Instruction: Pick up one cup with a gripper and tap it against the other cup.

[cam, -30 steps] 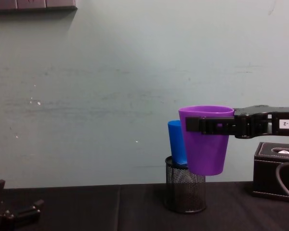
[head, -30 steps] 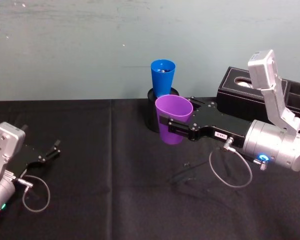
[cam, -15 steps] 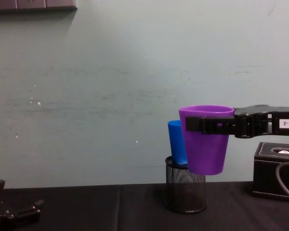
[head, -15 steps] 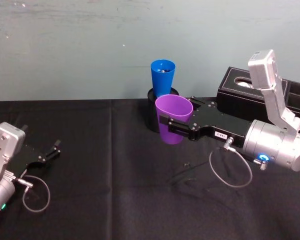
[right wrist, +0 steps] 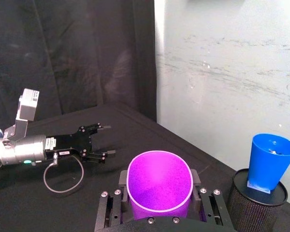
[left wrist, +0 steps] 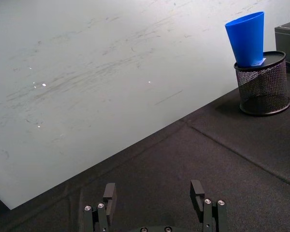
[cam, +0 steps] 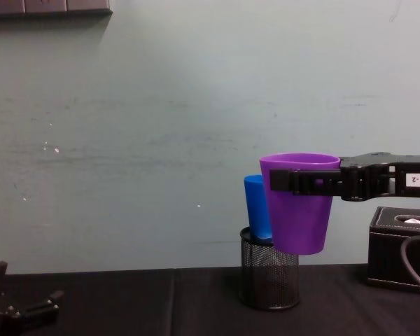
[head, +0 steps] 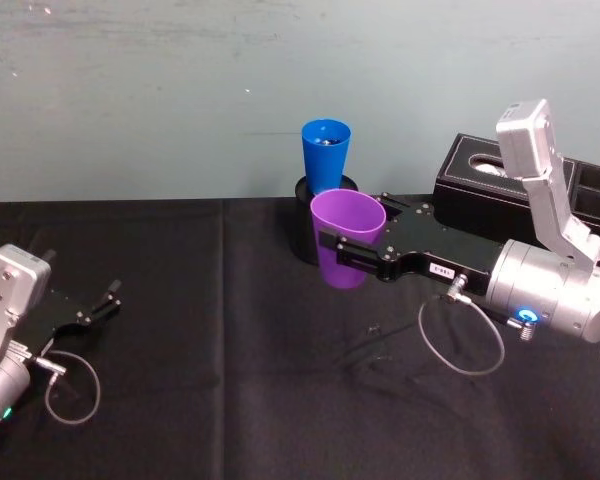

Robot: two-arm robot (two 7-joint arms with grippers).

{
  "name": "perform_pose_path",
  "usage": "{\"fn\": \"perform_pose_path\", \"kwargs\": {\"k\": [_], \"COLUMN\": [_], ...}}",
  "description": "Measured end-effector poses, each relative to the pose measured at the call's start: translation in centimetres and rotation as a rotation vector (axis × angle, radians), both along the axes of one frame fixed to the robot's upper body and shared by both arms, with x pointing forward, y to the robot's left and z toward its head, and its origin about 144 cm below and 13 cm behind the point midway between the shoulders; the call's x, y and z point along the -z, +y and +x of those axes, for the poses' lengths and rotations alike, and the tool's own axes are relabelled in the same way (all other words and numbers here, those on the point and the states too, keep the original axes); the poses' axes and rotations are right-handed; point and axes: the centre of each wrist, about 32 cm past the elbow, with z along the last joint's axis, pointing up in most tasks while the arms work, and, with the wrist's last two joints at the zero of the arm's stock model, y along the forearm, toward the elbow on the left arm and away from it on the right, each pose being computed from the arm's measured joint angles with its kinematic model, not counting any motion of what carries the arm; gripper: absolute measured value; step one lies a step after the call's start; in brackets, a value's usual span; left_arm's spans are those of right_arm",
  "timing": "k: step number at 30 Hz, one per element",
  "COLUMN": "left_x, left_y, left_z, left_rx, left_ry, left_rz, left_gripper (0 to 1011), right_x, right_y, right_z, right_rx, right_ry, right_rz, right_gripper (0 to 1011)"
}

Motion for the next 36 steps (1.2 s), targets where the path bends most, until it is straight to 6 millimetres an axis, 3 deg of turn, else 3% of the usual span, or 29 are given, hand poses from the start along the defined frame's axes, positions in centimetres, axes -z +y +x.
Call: {"fn": "perform_pose_path", "kwargs": {"k": [36], "left_x": [0.0], "left_y": [0.0], "left_z": [0.0], "left_rx": [0.0], "left_ry": [0.0], "left_rz": [0.0], "left_gripper": [1000], "right_x": [0.0], "right_y": [0.0], "right_z": [0.0], "right_rx": [0.0], "right_ry": [0.0], "right_rz": [0.0], "right_gripper": [715]}}
